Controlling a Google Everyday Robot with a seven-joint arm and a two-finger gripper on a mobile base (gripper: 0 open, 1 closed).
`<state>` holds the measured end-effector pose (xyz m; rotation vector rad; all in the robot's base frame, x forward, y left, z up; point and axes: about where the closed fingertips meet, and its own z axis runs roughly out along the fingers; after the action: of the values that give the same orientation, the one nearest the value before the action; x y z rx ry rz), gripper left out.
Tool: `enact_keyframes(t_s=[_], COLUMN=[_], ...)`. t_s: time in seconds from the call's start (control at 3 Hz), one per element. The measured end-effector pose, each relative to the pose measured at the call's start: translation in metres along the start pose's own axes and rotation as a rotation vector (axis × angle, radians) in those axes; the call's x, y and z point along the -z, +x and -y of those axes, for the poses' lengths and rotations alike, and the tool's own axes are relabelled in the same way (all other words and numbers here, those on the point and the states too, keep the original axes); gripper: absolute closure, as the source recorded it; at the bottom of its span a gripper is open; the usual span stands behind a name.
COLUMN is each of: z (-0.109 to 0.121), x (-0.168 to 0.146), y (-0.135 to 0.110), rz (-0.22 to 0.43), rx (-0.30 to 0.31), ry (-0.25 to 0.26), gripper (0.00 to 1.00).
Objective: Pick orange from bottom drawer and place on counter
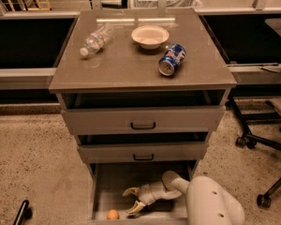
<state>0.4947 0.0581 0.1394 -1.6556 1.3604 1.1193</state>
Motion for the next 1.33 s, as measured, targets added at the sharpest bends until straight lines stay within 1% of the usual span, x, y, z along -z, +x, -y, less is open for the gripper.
enact_keyframes(t_s=[0.33, 0.67, 1.0, 1.33], z=[0.003, 0.0, -0.005, -0.011], x=[-0.019, -0.041, -0.057, -0.064], y=[0.002, -0.003, -0.011, -0.015], rz=[0.03, 0.06, 0.087, 0.104], rx=[-0.003, 0.005, 0.023, 0.039], ry=[-0.054, -0.126, -0.194, -0.231], gripper=[0.42, 0.42, 0.42, 0.42])
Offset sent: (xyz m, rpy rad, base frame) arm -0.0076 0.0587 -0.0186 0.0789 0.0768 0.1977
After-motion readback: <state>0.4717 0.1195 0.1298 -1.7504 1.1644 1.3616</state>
